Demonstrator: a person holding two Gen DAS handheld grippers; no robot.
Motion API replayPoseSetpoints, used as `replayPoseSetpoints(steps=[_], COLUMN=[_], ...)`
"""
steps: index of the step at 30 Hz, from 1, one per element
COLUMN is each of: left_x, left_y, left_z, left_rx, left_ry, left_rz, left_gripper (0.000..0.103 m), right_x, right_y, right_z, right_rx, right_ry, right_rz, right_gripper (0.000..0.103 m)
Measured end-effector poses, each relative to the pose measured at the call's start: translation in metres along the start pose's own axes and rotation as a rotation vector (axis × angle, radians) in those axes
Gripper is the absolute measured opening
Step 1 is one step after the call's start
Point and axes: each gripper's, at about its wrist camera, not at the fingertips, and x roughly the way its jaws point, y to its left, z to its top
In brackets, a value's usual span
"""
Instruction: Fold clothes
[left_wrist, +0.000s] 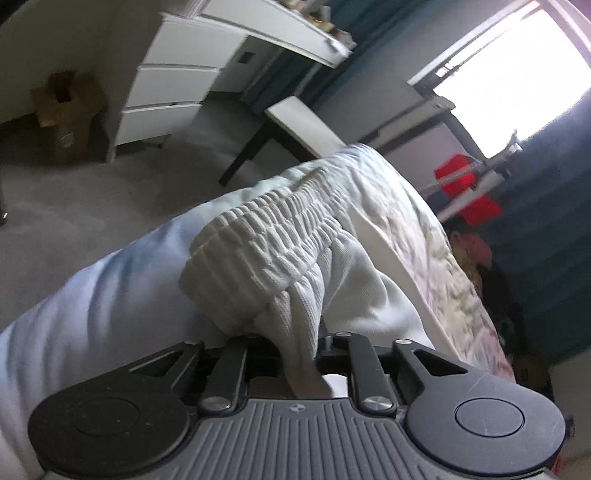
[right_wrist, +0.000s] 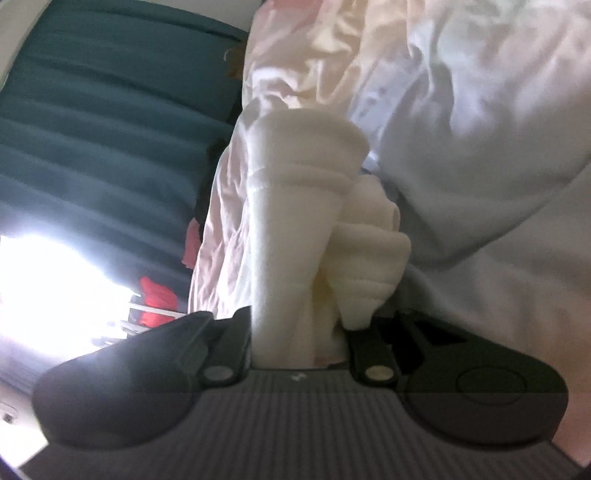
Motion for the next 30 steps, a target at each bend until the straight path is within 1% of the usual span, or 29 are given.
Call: replayPoseSetpoints(steps=[4,5,6,7,8,11,13,14,16,17,18,20,22,25,26,28,30], left_x=[-0.015,-0.021,-0.028,-0.035,-0.041,-0.057,-0.064,-0.065,-0.063,-0.060,-0.055,-0.040,-0.017,0.023,0.037,0.064,0.087], left_y=[-0.011,-0.014,-0.017,-0.021,-0.028,-0.049,-0.068,-0.080,-0.105,-0.118,-0.132,-0.160,-0.186,-0.220,-0.228,-0.241,-0.248], left_z=[-0.015,-0.019,-0.023,-0.027,-0.030,-0.040,-0.043,-0.044,-0.048,-0.052,-0.058,-0.073,-0.094,-0.131,-0.144,-0.168,-0.190], left_rx=[0.108,0.135,0.162,0.196,0.231,0.334,0.369,0.385,0.436,0.469,0.501,0.560,0.607,0.645,0.644,0.647,0.661], left_ry=[0.023,0.021,0.016,0.004,-0.007,-0.042,-0.078,-0.092,-0.104,-0.108,-0.113,-0.120,-0.099,-0.063,-0.052,-0.030,-0.005], left_rz=[0.074,0.092,0.108,0.123,0.135,0.172,0.171,0.157,0.093,0.059,0.032,-0.013,-0.052,-0.119,-0.138,-0.148,-0.159], left_gripper=[0.033,0.040,0.045,0.052,0.056,0.060,0.061,0.062,0.064,0.066,0.067,0.070,0.070,0.070,0.070,0.069,0.069], right_x=[0.000,0.000,0.001,0.002,0.003,0.003,0.001,0.000,-0.002,-0.005,-0.007,-0.011,-0.013,-0.013,-0.013,-0.013,-0.012], right_y=[-0.002,-0.003,-0.005,-0.005,-0.005,-0.001,0.000,0.001,0.002,0.003,0.004,0.008,0.012,0.016,0.017,0.020,0.029], right_z=[-0.001,-0.002,-0.001,-0.001,-0.002,-0.005,-0.006,-0.006,-0.006,-0.005,-0.005,-0.003,-0.003,-0.002,-0.002,-0.002,-0.005], right_rx=[0.010,0.016,0.022,0.026,0.020,-0.005,-0.016,-0.021,-0.026,-0.038,-0.052,-0.090,-0.114,-0.109,-0.115,-0.135,-0.187], right_ry=[0.021,0.026,0.026,0.027,0.028,0.024,0.008,0.000,-0.014,-0.021,-0.028,-0.041,-0.052,-0.071,-0.078,-0.091,-0.107], right_rz=[0.013,0.021,0.033,0.042,0.043,0.042,0.033,0.028,0.022,0.013,0.005,-0.009,-0.025,-0.036,-0.039,-0.046,-0.059], right_gripper=[0.027,0.031,0.037,0.039,0.043,0.045,0.045,0.045,0.045,0.039,0.023,0.021,0.020,0.019,0.019,0.019,0.019])
